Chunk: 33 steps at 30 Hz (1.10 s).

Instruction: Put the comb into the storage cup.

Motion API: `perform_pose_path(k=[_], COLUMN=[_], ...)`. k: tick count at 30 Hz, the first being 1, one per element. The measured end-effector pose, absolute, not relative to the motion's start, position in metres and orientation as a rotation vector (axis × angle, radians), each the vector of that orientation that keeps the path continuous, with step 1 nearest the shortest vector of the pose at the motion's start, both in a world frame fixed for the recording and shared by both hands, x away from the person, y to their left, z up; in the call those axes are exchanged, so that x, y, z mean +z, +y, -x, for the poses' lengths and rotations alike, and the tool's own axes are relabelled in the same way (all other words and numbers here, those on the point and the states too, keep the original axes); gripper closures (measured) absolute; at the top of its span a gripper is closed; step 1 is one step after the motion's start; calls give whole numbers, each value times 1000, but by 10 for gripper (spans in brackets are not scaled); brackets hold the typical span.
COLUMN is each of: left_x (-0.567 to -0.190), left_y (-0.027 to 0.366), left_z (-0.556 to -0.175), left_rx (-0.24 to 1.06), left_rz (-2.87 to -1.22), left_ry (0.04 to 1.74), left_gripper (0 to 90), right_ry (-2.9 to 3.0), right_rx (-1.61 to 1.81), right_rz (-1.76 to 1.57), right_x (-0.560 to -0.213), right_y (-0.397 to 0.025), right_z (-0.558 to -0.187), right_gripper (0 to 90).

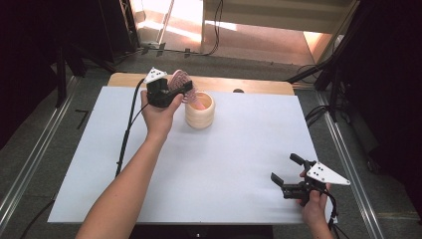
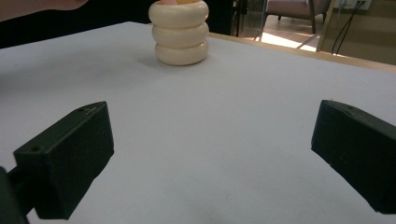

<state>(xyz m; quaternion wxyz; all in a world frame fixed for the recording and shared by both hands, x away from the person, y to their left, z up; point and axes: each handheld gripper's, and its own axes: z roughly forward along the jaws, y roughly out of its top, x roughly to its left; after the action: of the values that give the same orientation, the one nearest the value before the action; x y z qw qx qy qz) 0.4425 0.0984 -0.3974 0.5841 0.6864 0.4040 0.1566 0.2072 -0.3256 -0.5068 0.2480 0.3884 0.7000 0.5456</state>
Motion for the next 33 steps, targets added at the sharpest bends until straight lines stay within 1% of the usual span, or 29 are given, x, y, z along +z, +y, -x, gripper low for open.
perform_pose_path(k=[10, 17, 27, 28, 30, 33], left_x=[-406, -414, -421, -421, -422, -425], left_y=[91, 87, 94, 94, 92, 93], left_z=[-446, -447, -452, -452, -451, -451], left_rx=[353, 372, 328, 331, 389, 400], left_rz=[-1614, -1630, -1599, -1601, -1624, -1622], left_ry=[961, 977, 1002, 998, 989, 998], left_gripper=[636, 635, 623, 617, 585, 470], right_ry=[1903, 1904, 1907, 1906, 1905, 1905], right_rx=[1493, 1493, 1493, 1494, 1494, 1492], right_rz=[-1066, -1064, -1062, -1064, -1065, -1064], right_x=[-507, -507, -508, -508, -507, -508], right_y=[-327, -327, -326, -326, -326, -326], right_z=[-207, -207, -208, -208, -208, -208], right_gripper=[0, 0, 0, 0, 0, 0])
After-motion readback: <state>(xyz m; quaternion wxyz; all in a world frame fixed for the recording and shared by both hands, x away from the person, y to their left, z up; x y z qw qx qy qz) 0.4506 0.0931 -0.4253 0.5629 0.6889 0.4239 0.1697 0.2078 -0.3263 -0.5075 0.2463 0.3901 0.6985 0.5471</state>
